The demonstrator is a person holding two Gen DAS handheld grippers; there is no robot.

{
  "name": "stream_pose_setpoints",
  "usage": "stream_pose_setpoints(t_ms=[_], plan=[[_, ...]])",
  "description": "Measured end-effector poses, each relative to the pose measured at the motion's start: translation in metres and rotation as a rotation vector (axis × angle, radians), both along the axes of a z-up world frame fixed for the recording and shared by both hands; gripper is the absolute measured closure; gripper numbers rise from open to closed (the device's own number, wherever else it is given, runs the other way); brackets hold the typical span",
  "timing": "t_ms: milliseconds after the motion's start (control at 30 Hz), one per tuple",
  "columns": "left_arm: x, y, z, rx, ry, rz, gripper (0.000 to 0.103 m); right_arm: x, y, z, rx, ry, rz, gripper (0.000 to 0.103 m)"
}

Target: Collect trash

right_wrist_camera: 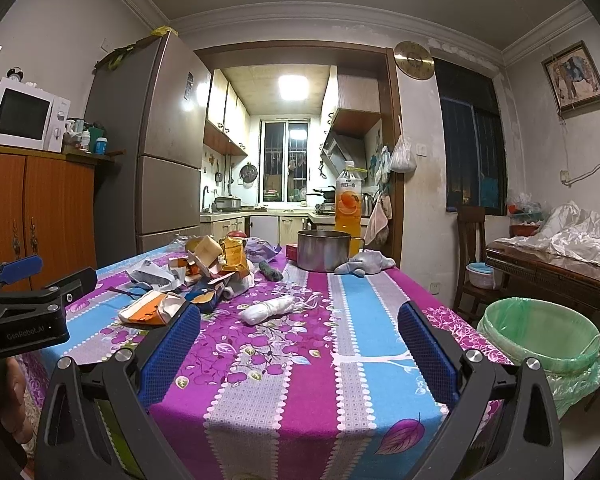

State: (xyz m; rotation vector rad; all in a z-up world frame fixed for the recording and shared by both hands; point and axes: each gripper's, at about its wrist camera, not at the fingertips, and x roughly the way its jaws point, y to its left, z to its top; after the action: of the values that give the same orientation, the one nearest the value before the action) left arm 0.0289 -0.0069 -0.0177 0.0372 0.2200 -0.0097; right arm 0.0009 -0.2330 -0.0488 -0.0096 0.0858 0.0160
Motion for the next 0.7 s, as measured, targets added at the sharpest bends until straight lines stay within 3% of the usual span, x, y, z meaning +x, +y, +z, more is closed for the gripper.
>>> stream_pose_setpoints(t_ms=[300, 400, 600, 700], plan=[[0.002, 0.000, 0.000, 0.003, 0.006, -0.005, 0.005, 0.002, 0.001, -0.002, -0.004, 0.008, 0.003, 0.005], [0.016, 0.009, 0.001, 0.001, 0.044, -0.022, 0.005, 0.011, 0.001, -0.001, -0.010, 0.049, 0.022, 0.005], [0.068, 0.049, 0.007, -0.117, 0.203, -0.015, 0.005, 0.060, -0.009, 0.009, 0.110, 0.255, 0.124, 0.005], [0.101, 0.056, 0.003, -0.144, 0.322, -0.092, 0.005, 0.106, -0.013, 0.009, 0.223, 0.412, 0.214, 0.005]])
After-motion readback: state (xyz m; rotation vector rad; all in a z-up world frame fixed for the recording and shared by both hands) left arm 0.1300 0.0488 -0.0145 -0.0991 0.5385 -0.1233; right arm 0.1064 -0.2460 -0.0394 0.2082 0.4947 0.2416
